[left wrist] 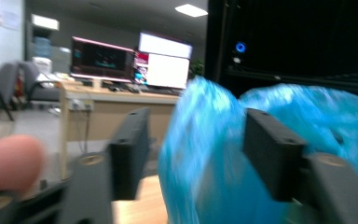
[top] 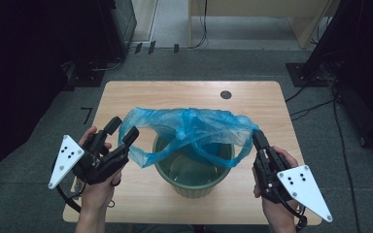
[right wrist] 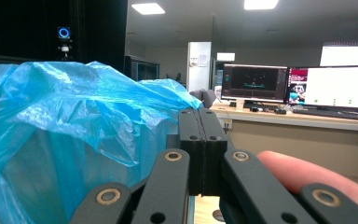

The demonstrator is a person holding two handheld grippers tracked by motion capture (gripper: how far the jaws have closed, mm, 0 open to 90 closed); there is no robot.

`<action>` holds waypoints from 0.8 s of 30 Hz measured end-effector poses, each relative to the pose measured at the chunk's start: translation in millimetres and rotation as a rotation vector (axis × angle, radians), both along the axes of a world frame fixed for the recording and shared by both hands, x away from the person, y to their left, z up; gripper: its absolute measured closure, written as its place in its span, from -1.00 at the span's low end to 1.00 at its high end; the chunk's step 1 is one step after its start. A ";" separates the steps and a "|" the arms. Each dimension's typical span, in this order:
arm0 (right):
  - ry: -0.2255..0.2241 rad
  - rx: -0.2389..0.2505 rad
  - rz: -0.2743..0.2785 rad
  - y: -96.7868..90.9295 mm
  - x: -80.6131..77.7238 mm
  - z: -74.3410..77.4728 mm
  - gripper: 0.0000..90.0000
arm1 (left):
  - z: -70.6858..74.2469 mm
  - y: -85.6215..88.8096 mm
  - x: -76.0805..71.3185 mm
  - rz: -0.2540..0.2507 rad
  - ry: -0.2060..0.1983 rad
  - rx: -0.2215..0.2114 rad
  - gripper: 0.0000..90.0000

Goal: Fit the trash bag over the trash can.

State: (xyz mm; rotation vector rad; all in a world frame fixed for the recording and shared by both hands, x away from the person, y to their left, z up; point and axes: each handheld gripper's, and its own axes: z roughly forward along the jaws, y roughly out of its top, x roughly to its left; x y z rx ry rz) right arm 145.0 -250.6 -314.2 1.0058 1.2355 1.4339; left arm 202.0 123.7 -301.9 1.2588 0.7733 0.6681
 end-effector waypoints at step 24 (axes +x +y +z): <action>-0.023 -0.014 0.022 8.0 -7.5 2.8 1.00 | -10.1 -85.6 -41.5 -0.224 -0.138 0.294 -0.27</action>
